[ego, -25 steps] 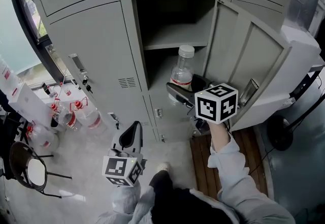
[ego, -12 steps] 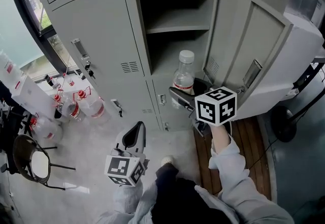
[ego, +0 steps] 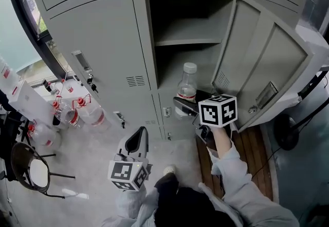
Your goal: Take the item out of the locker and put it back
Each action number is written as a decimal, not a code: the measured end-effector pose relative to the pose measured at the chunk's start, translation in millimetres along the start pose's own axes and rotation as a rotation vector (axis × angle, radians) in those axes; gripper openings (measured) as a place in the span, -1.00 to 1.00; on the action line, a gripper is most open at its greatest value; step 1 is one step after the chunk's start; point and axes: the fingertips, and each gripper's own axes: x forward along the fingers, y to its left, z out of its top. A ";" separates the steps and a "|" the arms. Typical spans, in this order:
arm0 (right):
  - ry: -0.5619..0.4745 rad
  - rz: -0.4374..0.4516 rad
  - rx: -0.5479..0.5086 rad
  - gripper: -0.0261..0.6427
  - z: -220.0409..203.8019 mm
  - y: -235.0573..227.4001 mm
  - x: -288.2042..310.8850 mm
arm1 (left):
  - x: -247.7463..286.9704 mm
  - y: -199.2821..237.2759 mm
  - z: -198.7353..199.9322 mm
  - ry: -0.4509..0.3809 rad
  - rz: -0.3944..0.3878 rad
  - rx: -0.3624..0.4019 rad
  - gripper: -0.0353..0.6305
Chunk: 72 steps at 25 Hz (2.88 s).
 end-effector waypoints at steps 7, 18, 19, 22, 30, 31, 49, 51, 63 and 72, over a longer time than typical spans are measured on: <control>0.065 -0.031 0.050 0.00 -1.4 -30.4 30.8 | 33.5 28.7 0.0 0.004 -0.010 -0.024 -0.87; 0.119 -0.039 0.162 0.00 8.8 -59.7 67.1 | 73.3 61.6 14.1 -0.029 -0.021 -0.034 -0.87; 0.121 -0.029 0.183 0.00 11.2 -61.0 69.8 | 76.0 63.5 15.0 -0.030 -0.024 -0.037 -0.87; 0.126 -0.020 0.224 0.00 19.1 -67.0 75.9 | 83.4 66.7 18.6 -0.035 -0.035 -0.041 -0.87; 0.119 -0.004 0.260 0.00 47.8 -78.1 92.5 | 95.1 82.3 25.1 -0.033 -0.031 -0.024 -0.87; 0.120 -0.006 0.255 0.00 50.4 -79.5 94.8 | 95.8 84.5 26.2 -0.035 -0.028 -0.023 -0.87; 0.002 -0.229 0.065 0.00 92.2 -125.6 112.0 | 100.2 107.5 34.4 -0.055 0.005 -0.010 -0.87; -0.010 -0.272 0.023 0.00 94.2 -132.9 113.7 | 100.2 109.6 34.9 -0.057 0.006 -0.006 -0.87; -0.061 -0.438 -0.141 0.00 111.5 -166.7 126.2 | 103.6 123.3 37.9 -0.065 0.008 0.013 -0.87; -0.068 -0.489 -0.181 0.00 116.1 -187.1 135.2 | 108.4 127.7 35.2 -0.059 0.007 0.015 -0.87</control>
